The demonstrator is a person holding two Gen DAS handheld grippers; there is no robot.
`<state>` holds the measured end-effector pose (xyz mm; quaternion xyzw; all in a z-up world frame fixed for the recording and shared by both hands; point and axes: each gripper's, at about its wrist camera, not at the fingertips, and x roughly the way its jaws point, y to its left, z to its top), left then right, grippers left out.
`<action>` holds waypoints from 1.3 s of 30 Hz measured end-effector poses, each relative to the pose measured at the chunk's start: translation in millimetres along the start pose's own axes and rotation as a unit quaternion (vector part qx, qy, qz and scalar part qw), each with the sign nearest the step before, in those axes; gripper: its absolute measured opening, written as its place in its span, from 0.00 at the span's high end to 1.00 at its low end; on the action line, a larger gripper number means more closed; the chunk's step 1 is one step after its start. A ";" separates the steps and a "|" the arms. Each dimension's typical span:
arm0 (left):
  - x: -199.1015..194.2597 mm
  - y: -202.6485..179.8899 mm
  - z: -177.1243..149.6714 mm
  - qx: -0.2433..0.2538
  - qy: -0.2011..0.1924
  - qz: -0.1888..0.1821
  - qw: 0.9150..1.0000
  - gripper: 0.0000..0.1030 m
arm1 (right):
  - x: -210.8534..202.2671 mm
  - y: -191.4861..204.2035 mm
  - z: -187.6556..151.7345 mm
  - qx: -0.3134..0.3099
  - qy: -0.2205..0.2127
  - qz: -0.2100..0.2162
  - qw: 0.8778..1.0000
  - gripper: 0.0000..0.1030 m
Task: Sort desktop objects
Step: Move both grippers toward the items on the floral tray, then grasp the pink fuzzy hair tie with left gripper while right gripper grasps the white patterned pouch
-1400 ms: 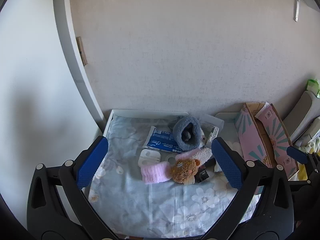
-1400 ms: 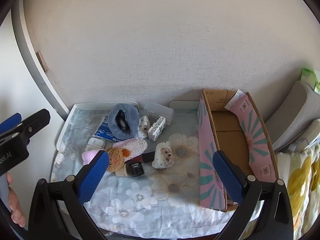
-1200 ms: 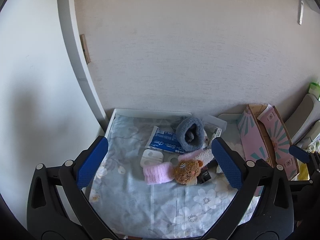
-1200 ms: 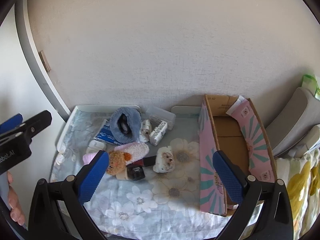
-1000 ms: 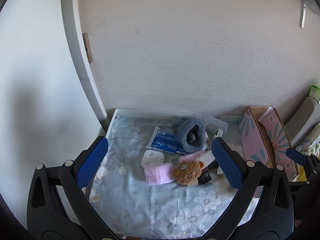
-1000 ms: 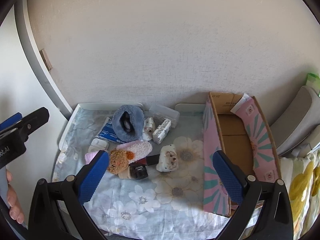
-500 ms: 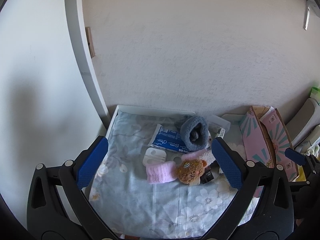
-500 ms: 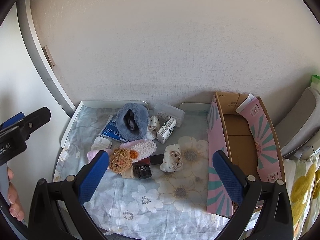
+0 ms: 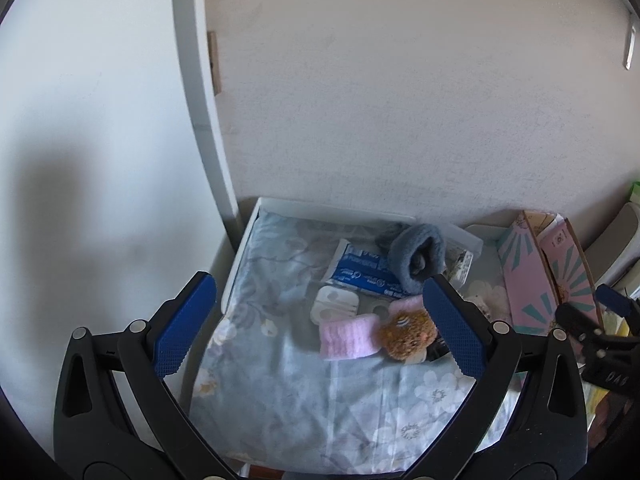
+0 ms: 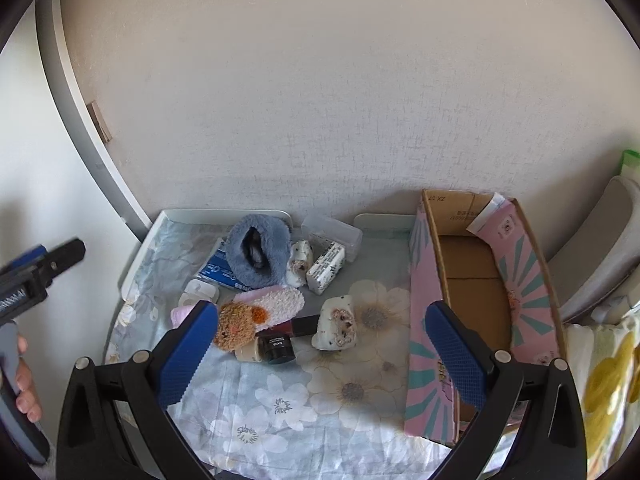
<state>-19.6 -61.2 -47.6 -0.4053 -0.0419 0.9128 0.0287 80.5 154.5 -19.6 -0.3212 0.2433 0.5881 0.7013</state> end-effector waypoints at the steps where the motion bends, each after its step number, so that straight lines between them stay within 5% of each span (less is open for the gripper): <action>1: 3.1 3.4 -3.3 -0.001 0.005 -0.002 1.000 0.00 | 2.3 -1.9 -1.3 0.000 0.002 0.006 1.000 0.00; 13: 101.3 9.6 -68.2 0.009 0.104 -0.061 0.993 0.03 | 74.5 -8.3 -44.1 -0.002 0.066 0.022 0.998 0.02; 21: 160.1 3.6 -88.2 -0.022 0.144 -0.082 0.986 0.07 | 130.9 -29.4 -45.5 0.034 0.097 0.007 0.995 0.18; 23: 168.8 2.6 -91.9 -0.030 0.151 -0.085 0.984 0.07 | 141.6 -33.5 -43.0 0.040 0.107 0.004 0.993 0.30; 25: 176.3 3.6 -95.0 -0.045 0.164 -0.102 0.980 0.28 | 152.1 -38.6 -42.3 0.045 0.121 0.008 0.992 0.45; 29: 180.0 5.9 -100.3 -0.063 0.170 -0.138 0.974 0.38 | 166.5 -41.5 -44.5 0.052 0.144 0.028 0.988 0.64; 30: 179.3 3.5 -101.3 -0.058 0.173 -0.141 0.973 0.51 | 167.5 -40.6 -45.1 0.051 0.146 0.028 0.988 0.66; 32: 176.2 -0.2 -101.3 -0.052 0.174 -0.143 0.973 0.58 | 163.2 -40.3 -43.9 0.047 0.140 0.026 0.989 0.74; 34: 170.0 -4.0 -99.3 -0.044 0.173 -0.138 0.974 0.68 | 155.3 -44.4 -41.4 0.057 0.136 0.023 0.989 0.78; 39: 144.3 -8.9 -90.1 -0.017 0.159 -0.146 0.976 0.73 | 133.9 -45.6 -34.4 0.050 0.129 0.028 0.990 0.79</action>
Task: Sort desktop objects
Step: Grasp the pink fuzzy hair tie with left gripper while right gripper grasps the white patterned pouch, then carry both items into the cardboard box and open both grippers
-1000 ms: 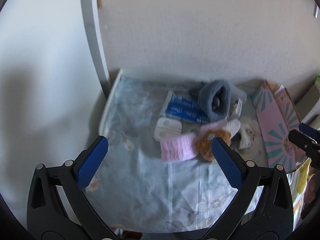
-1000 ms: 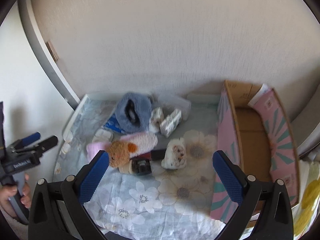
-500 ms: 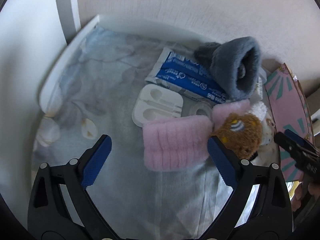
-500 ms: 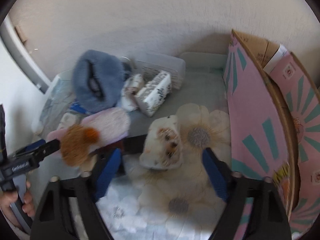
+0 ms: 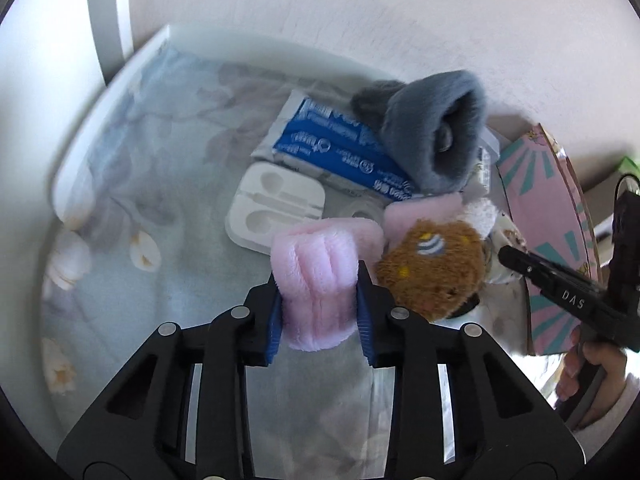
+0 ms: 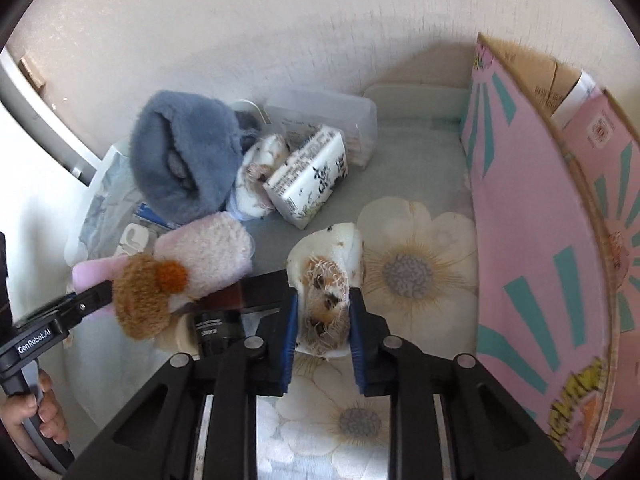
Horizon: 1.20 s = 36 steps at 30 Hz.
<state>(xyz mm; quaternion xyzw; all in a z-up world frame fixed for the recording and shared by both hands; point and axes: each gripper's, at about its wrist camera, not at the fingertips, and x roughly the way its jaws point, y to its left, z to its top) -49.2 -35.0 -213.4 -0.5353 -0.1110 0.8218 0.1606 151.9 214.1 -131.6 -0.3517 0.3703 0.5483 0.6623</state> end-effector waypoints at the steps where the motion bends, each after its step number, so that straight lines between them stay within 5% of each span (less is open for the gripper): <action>1: -3.8 -1.5 0.9 0.009 -0.003 0.005 1.000 0.73 | -5.3 0.9 0.4 -0.004 -0.002 0.002 1.000 0.79; 4: -15.5 -5.0 9.8 0.024 -0.013 0.018 0.999 0.74 | -20.1 3.8 2.6 -0.015 -0.007 0.002 1.000 0.79; 5: -21.5 -0.4 14.1 0.066 0.007 -0.023 0.998 0.74 | -26.6 6.1 2.6 -0.016 -0.007 0.004 1.000 0.79; 16: -87.3 -3.1 49.6 0.073 -0.032 -0.031 0.996 0.74 | -80.4 14.9 10.3 -0.025 -0.046 0.027 0.998 0.79; 28: -119.4 -58.7 56.5 0.122 -0.060 -0.059 0.989 0.74 | -115.8 0.2 19.4 -0.012 -0.088 0.018 0.996 0.79; 36: -123.5 -128.7 63.4 0.180 -0.063 -0.102 0.976 0.74 | -150.9 -38.6 12.5 0.021 -0.105 -0.013 0.994 0.79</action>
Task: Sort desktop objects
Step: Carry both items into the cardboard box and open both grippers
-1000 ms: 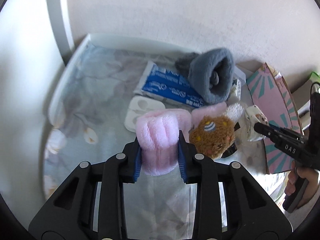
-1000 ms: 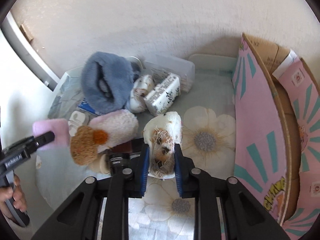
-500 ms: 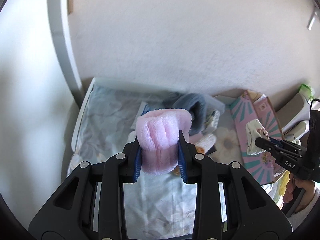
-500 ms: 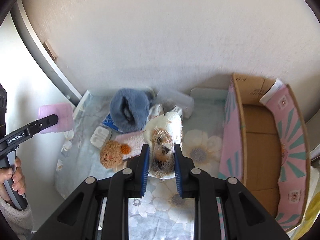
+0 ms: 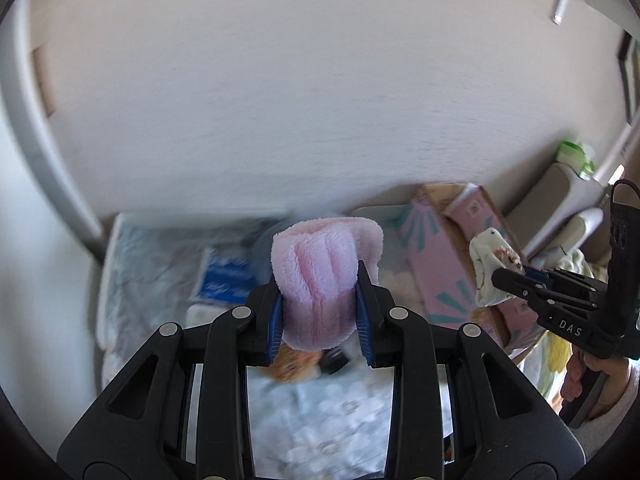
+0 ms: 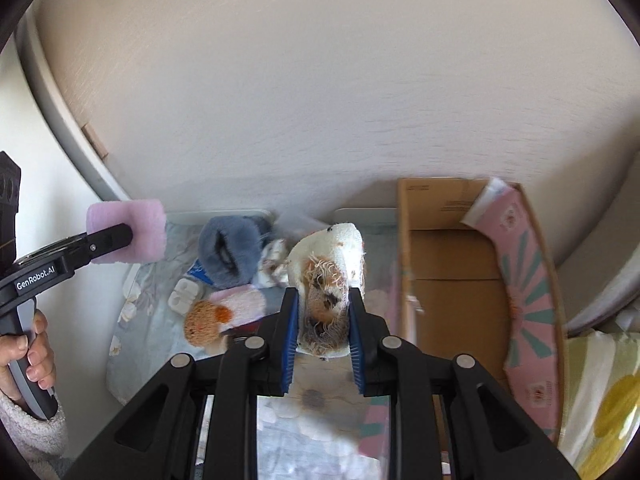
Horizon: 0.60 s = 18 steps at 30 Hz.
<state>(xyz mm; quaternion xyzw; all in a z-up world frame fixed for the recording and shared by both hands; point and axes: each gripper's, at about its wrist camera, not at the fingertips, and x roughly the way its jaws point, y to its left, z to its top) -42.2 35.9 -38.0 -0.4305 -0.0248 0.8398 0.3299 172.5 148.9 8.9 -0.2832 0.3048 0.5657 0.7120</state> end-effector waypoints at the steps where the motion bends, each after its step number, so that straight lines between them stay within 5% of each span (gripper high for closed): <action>1: 1.7 -6.3 2.8 0.003 0.000 -0.005 1.000 0.74 | -2.3 -4.4 0.1 0.006 0.001 -0.003 1.000 0.79; 18: 130.5 -193.4 41.3 0.106 0.071 -0.112 0.985 0.74 | 7.6 -101.8 -41.2 0.077 0.056 -0.058 0.994 0.79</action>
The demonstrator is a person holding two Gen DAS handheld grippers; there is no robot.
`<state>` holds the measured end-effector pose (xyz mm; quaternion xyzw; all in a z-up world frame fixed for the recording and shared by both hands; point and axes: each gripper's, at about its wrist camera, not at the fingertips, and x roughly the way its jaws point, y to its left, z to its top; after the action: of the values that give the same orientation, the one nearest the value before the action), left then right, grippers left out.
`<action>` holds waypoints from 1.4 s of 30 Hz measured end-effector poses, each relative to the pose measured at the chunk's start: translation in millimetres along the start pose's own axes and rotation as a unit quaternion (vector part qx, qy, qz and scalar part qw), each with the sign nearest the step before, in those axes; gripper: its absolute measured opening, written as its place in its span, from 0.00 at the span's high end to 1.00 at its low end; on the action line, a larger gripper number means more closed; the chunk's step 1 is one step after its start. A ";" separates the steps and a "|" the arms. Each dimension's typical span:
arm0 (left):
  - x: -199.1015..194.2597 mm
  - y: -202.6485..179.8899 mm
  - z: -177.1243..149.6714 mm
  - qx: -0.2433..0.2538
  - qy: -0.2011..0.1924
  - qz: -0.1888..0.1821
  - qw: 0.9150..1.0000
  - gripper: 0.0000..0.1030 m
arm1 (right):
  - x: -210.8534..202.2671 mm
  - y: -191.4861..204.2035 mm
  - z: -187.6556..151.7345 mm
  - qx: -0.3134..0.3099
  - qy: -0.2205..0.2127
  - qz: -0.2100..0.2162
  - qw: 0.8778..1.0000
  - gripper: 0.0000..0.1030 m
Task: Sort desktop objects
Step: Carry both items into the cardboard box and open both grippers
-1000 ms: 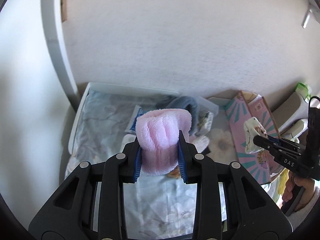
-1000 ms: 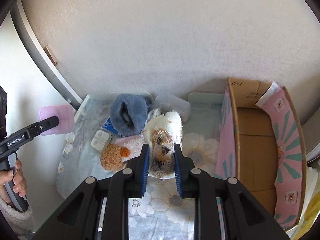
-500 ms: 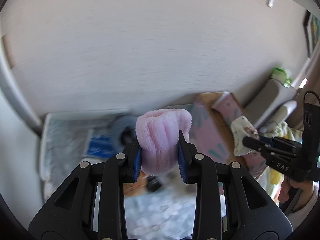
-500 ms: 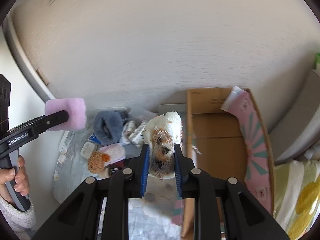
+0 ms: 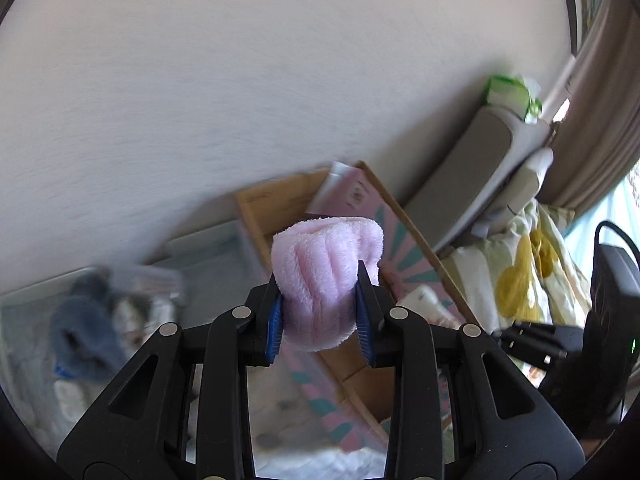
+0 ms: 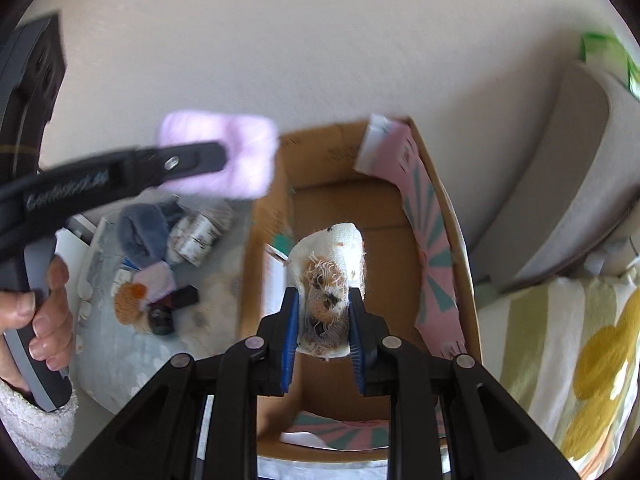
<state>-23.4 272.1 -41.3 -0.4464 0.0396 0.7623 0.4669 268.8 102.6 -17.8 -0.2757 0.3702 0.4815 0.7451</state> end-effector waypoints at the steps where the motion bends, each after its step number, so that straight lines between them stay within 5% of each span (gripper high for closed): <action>1: 10.1 -4.9 1.3 0.005 0.006 -0.001 1.000 0.74 | 3.0 -2.1 -2.4 0.004 0.004 -0.001 1.000 0.79; 9: 70.9 -31.7 0.1 0.023 0.048 0.004 0.999 0.74 | 21.1 -19.1 -16.9 0.020 0.037 -0.005 0.999 0.79; 18: 75.6 -37.4 0.6 0.031 0.051 0.005 0.998 0.71 | 26.6 -28.6 -13.9 0.032 0.045 -0.012 0.998 0.75; 20: 75.8 -43.1 4.0 0.032 0.056 -0.007 0.998 0.49 | 26.7 -28.7 -14.3 0.031 0.041 -0.019 0.998 0.65; 21: 74.9 -45.3 5.6 0.031 0.057 0.000 0.998 0.15 | 26.4 -28.6 -14.9 0.030 0.040 -0.025 0.998 0.52; 22: 72.4 -46.4 6.6 0.031 0.051 0.013 0.998 0.01 | 25.9 -28.6 -15.7 0.027 0.042 -0.033 0.998 0.45; 24: 63.3 -49.2 10.0 0.033 0.026 0.024 0.999 0.00 | 21.9 -29.1 -17.5 0.022 0.040 -0.036 0.998 0.34; 42: -6.2 -27.0 -4.3 -0.003 0.015 0.048 0.999 0.00 | -12.4 -32.9 -26.0 0.070 0.013 -0.027 0.997 0.34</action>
<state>0.6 280.9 -29.9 -0.4569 0.0656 0.7770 0.4281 288.4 63.7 -20.8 -0.2385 0.4050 0.4306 0.7705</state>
